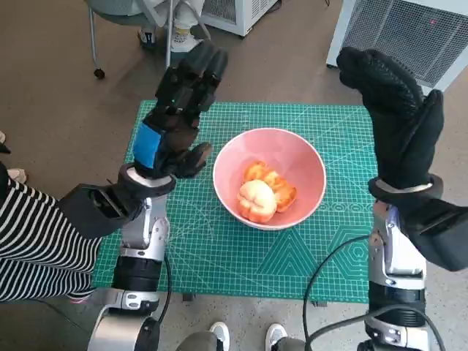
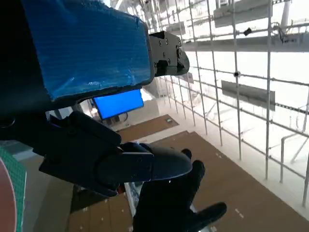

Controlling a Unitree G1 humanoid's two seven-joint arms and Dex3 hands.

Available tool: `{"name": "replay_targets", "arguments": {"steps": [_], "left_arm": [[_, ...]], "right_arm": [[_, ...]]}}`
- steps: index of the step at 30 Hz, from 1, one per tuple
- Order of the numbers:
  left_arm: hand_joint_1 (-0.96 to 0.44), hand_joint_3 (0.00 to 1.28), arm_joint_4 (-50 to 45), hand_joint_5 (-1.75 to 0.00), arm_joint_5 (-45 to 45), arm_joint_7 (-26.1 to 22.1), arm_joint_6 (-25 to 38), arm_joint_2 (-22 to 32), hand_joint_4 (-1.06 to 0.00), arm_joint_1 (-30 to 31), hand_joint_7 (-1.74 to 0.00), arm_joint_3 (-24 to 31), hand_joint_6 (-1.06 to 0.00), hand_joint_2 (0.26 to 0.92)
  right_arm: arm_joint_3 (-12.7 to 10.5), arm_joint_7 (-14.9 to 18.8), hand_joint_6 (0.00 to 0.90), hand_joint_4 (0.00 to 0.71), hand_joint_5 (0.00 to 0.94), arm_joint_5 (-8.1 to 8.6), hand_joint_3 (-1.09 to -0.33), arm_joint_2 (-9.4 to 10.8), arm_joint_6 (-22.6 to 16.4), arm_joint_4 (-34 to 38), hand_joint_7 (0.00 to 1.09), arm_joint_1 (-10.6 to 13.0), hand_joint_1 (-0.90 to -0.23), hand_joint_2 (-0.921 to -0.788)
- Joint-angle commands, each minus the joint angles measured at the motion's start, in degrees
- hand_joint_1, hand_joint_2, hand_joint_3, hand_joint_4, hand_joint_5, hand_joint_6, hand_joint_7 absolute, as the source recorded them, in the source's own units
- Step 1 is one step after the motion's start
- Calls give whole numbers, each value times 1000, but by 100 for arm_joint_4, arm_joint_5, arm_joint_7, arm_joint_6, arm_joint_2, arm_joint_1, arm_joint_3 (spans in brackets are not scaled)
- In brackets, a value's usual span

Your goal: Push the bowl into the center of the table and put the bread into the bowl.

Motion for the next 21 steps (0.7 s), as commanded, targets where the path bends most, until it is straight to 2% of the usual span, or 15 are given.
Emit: {"name": "replay_targets", "arguments": {"steps": [1,10,21], "left_arm": [[-116,204,-90,-35,93,140,-129,-95,-190,81,-561,-18,-18,921],[-85,214,-202,-36,102,218,49,-88,-223,96,-646,-81,-4,921],[-76,226,-318,-33,150,276,207,-61,-228,114,-672,-137,1,921]], "right_arm": [[-3,-35,127,204,0,-13,-753,42,27,52,404,121,-676,-921],[-11,-29,128,204,0,14,-751,40,56,27,402,147,-677,-921],[-28,-41,131,204,0,25,-742,28,98,-9,399,166,-691,-921]]}}
